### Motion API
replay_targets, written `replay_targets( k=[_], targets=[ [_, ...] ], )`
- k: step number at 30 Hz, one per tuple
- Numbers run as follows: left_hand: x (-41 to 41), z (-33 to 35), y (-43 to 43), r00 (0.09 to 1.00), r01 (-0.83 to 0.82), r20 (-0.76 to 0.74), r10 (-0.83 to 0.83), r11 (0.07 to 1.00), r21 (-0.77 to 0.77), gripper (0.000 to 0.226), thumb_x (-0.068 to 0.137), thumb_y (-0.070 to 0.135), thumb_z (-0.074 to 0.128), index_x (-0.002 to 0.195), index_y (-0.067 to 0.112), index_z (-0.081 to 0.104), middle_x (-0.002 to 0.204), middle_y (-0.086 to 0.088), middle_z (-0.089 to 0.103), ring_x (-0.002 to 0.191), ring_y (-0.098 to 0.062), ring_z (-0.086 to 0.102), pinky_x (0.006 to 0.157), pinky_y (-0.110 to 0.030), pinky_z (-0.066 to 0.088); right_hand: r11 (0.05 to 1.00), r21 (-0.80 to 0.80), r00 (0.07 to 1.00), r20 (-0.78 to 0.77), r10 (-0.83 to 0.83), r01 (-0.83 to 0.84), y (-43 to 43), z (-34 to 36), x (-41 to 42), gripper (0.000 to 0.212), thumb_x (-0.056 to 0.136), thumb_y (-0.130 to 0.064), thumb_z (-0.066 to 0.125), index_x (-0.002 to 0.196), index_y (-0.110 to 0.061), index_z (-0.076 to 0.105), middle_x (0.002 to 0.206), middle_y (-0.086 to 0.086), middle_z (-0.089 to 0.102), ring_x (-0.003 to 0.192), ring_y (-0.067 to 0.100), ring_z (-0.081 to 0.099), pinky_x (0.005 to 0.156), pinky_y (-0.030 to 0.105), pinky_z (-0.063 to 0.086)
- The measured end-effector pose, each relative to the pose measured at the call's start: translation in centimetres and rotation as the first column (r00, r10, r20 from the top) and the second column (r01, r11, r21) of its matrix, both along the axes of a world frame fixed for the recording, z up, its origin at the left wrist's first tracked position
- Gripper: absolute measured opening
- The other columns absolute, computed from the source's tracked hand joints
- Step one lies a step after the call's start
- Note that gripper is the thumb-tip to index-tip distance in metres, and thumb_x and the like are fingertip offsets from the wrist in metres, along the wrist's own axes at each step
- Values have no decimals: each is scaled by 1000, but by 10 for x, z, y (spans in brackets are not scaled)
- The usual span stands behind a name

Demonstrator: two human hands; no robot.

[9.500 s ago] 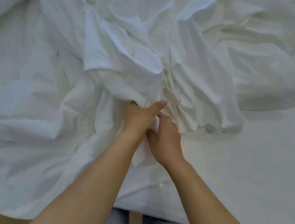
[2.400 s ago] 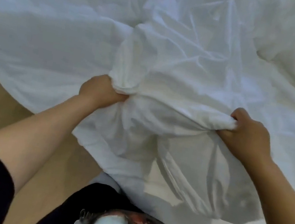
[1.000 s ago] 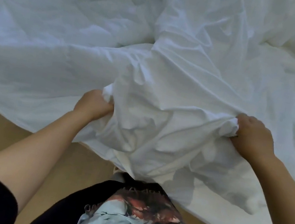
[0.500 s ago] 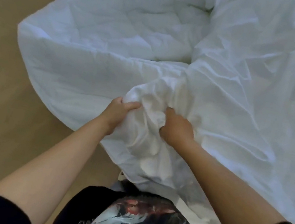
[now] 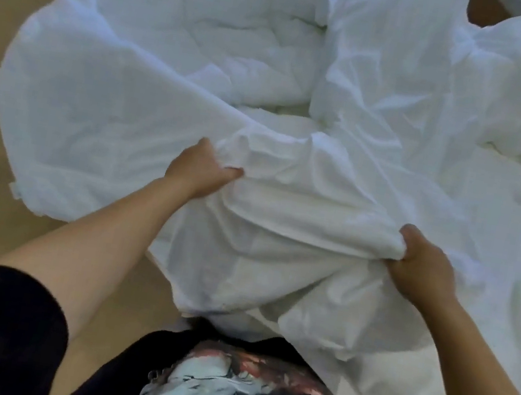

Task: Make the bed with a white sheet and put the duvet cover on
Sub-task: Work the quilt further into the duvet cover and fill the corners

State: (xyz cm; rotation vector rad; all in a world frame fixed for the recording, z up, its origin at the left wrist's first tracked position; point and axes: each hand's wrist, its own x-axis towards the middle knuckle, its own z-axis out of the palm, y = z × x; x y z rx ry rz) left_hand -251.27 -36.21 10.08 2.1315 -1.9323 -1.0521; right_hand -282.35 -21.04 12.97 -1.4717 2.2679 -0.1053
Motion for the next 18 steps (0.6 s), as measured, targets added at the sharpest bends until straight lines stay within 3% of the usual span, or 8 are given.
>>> replay_targets(
  k=[2, 5, 7, 9, 12, 14, 16, 18],
  targets=[
    [2, -3, 8, 967, -126, -198, 158, 978, 163, 71, 77, 52, 65, 126, 6, 43, 116, -5, 52, 101, -25, 53, 74, -34, 42, 996, 89, 993, -114, 9, 2, -2, -3, 5, 17, 83, -18, 56, 94, -12, 43, 85, 7, 54, 81, 32, 51, 60, 34, 32],
    [8, -5, 24, 845, -151, -450, 289, 936, 317, 42, 87, 42, 56, 113, 10, 57, 101, -2, 61, 84, -18, 59, 62, -28, 44, 949, 299, 909, -359, 212, -103, -2, 0, 32, 65, 80, -30, 60, 132, -12, 26, 126, 15, 36, 115, 34, 37, 92, 42, 33],
    [6, 2, 35, 771, -142, -534, 346, 912, 386, 37, 92, 36, 43, 69, 22, 69, 61, 2, 62, 53, -12, 58, 47, -21, 41, 939, 151, 887, -311, 342, -309, -4, 0, 81, 92, 73, -36, 63, 142, -13, 7, 136, 16, 22, 126, 37, 26, 108, 45, 21],
    [4, 5, 43, 732, -217, -532, 425, 886, 410, 54, 91, 29, 38, 39, 23, 46, 38, 6, 38, 36, -12, 36, 42, -24, 29, 878, 57, 842, -258, 473, -475, -11, -13, 129, 98, 75, -36, 64, 145, -9, 1, 142, 19, 21, 132, 39, 22, 112, 47, 15],
    [6, 3, 50, 705, -286, -541, 458, 882, 374, 35, 93, 21, 45, 58, 19, 39, 48, 6, 36, 46, -14, 30, 47, -27, 23, 810, 230, 731, -349, 586, -540, -37, -42, 156, 79, 92, -30, 50, 146, -1, 1, 149, 26, 17, 138, 40, 17, 113, 53, 9],
    [9, 1, 55, 749, -277, -532, 396, 915, 292, 27, 96, 21, 46, 70, 17, 41, 60, 4, 43, 48, -10, 37, 45, -23, 30, 794, 256, 707, -363, 607, -551, -55, -54, 148, 46, 96, -15, 40, 138, -3, 26, 138, 20, 38, 127, 35, 38, 106, 47, 27],
    [11, -3, 60, 827, -270, -471, 308, 951, 149, 23, 97, 28, 44, 77, 17, 41, 67, 5, 45, 52, -7, 40, 46, -19, 34, 829, 141, 796, -234, 559, -541, -70, -55, 142, 26, 95, -10, 37, 121, -8, 42, 119, 12, 54, 106, 30, 54, 83, 38, 41],
    [7, -6, 64, 893, -270, -373, 251, 963, 3, 26, 98, 36, 41, 84, 14, 41, 70, 5, 45, 62, -13, 43, 53, -27, 34, 861, -2, 860, -47, 508, -508, -80, -41, 149, 13, 94, -18, 39, 104, -12, 45, 95, 7, 58, 81, 29, 57, 65, 33, 38]
  ],
)
